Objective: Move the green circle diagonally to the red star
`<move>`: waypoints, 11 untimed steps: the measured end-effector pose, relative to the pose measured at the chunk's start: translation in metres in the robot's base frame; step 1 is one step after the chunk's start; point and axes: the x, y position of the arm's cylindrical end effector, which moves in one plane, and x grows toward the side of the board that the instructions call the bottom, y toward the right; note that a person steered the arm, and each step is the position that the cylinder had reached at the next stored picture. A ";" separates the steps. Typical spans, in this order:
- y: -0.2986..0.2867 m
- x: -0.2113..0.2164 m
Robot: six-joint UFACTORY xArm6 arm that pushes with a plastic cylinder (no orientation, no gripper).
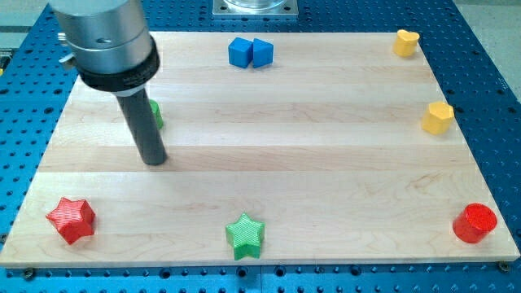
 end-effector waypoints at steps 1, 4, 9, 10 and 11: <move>-0.004 0.000; -0.049 -0.079; 0.011 -0.088; 0.030 -0.067; 0.022 -0.049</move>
